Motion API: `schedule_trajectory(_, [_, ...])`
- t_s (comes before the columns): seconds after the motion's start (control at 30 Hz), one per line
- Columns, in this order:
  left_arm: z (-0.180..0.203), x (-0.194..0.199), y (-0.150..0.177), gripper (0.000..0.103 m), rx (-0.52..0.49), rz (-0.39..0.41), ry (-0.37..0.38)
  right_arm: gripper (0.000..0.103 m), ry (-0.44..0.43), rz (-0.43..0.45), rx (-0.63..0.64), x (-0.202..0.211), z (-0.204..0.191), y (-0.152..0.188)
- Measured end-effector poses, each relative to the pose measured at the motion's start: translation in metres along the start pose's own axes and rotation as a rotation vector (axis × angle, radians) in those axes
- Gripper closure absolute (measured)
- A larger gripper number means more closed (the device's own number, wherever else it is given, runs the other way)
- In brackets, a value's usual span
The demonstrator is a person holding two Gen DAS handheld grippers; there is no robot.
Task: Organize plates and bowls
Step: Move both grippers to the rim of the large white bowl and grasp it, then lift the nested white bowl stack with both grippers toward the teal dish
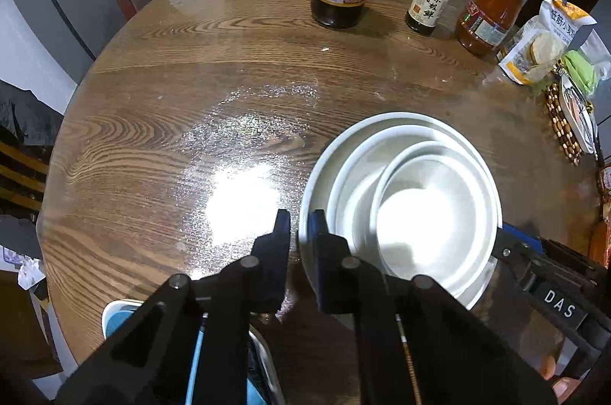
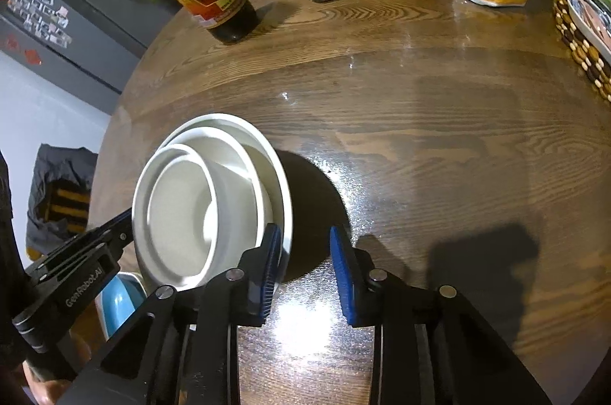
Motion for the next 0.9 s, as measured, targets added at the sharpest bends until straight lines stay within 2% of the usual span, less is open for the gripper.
schedule_trajectory(0.07, [0.002,0.000,0.000,0.100,-0.005,0.002,0.001,0.077,-0.003,0.000,0.003,-0.001,-0.001,0.000])
schedule_trajectory(0.2, [0.002,0.001,0.000,0.100,-0.008,0.007,-0.007,0.085,-0.016,0.007,0.007,-0.002,-0.004,-0.001])
schedule_trajectory(0.4, [0.001,0.000,0.000,0.100,-0.005,0.009,-0.011,0.091,-0.020,0.011,0.018,-0.002,-0.009,-0.001])
schedule_trajectory(0.67, [0.002,0.000,-0.001,0.100,-0.005,0.018,-0.030,0.092,0.007,0.006,0.034,-0.003,-0.012,0.000])
schedule_trajectory(0.9, [0.003,0.000,-0.001,0.100,0.002,0.024,-0.041,0.092,-0.011,0.020,0.022,-0.002,-0.011,0.001])
Point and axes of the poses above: each gripper's, at about its wrist camera, not at the fingertips, and x roughly against the way its jaws point, z to its right, y to its underside, the point moved 8 cm from there along -x, roughly the way its jaws point, and after that the axes turned 7 degrees about -y, right-handed, at the moved point
